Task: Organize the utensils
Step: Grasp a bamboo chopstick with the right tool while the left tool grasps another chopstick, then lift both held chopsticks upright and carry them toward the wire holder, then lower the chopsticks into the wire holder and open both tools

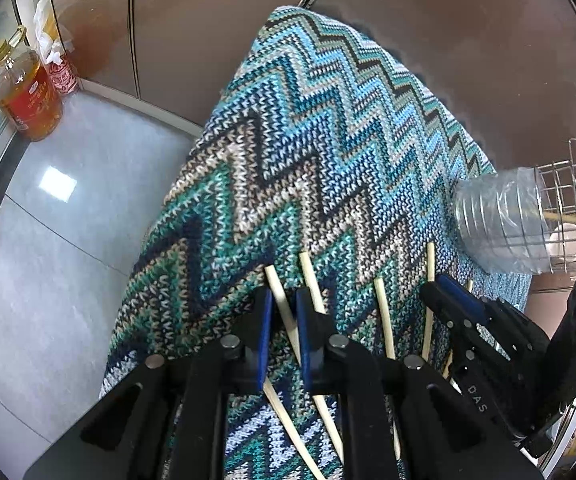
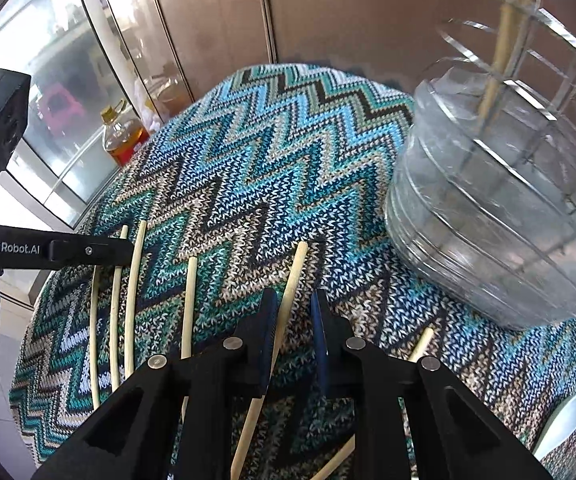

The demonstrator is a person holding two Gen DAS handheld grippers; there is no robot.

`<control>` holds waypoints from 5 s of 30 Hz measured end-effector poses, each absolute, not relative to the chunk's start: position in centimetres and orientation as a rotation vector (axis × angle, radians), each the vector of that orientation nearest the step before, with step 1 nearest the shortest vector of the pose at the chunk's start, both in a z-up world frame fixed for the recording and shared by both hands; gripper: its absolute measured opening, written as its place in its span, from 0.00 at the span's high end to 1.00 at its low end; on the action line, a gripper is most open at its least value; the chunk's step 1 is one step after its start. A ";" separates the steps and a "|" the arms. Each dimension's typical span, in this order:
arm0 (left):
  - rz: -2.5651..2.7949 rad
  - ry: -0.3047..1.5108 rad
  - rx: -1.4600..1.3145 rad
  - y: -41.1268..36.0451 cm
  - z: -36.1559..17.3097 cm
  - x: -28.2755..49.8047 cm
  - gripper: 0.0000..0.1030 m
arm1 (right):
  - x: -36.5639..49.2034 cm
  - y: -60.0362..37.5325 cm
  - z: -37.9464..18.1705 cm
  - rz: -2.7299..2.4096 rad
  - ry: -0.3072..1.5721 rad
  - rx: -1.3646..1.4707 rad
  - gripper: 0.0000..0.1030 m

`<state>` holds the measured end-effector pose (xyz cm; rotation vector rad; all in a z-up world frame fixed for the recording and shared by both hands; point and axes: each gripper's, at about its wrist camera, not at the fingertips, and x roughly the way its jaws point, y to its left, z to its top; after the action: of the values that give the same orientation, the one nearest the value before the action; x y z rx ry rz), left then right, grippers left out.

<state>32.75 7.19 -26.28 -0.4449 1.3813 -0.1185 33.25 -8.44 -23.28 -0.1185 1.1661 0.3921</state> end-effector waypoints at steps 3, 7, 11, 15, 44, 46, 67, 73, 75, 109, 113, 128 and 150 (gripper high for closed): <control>-0.108 1.400 -0.445 7.1 -26.3 33.0 0.89 | 33.9 -8.2 -23.5 0.397 1.185 -0.123 0.84; -0.103 1.412 -0.446 7.1 -26.4 33.2 0.89 | 34.7 -7.9 -23.7 0.398 1.211 -0.111 0.83; -0.103 1.402 -0.442 6.9 -26.4 33.3 0.89 | 35.2 -7.3 -24.0 0.386 1.212 -0.106 0.83; -0.089 1.392 -0.444 6.9 -26.4 33.1 0.90 | 34.8 -7.2 -23.8 0.371 1.199 -0.097 0.88; -0.154 1.122 -0.481 6.2 -18.9 27.6 0.95 | 24.3 -9.8 -13.6 0.399 0.857 -0.004 0.95; -0.169 1.095 -0.482 6.1 -18.0 26.8 0.95 | 23.0 -10.2 -12.6 0.399 0.822 0.001 0.95; -0.209 0.930 -0.444 6.6 -12.7 18.7 0.95 | 12.8 -12.5 -5.8 0.386 0.607 0.027 0.95; -0.217 0.901 -0.440 6.8 -11.7 17.6 0.95 | 11.5 -13.1 -4.9 0.381 0.578 0.039 0.95; -0.221 0.893 -0.441 7.0 -11.4 17.2 0.95 | 11.3 -13.2 -4.7 0.380 0.571 0.041 0.95; -0.384 0.769 -0.524 6.0 -3.9 17.4 0.96 | 12.7 -19.3 -2.3 0.281 0.480 0.147 0.95; -0.407 0.746 -0.518 4.9 -2.3 18.7 0.95 | 13.7 -20.0 -1.1 0.272 0.455 0.143 0.95; -0.434 0.624 -0.463 -0.6 4.4 26.3 0.95 | 19.5 -22.1 4.8 0.282 0.307 0.148 0.95; -0.316 0.680 -0.323 -6.4 -4.0 35.8 0.95 | 30.7 -22.3 -2.3 0.259 0.380 0.190 0.95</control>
<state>35.84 -6.43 -3.99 -0.3235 0.6802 -0.3157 30.66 -22.32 -2.34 0.1899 0.3802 0.2587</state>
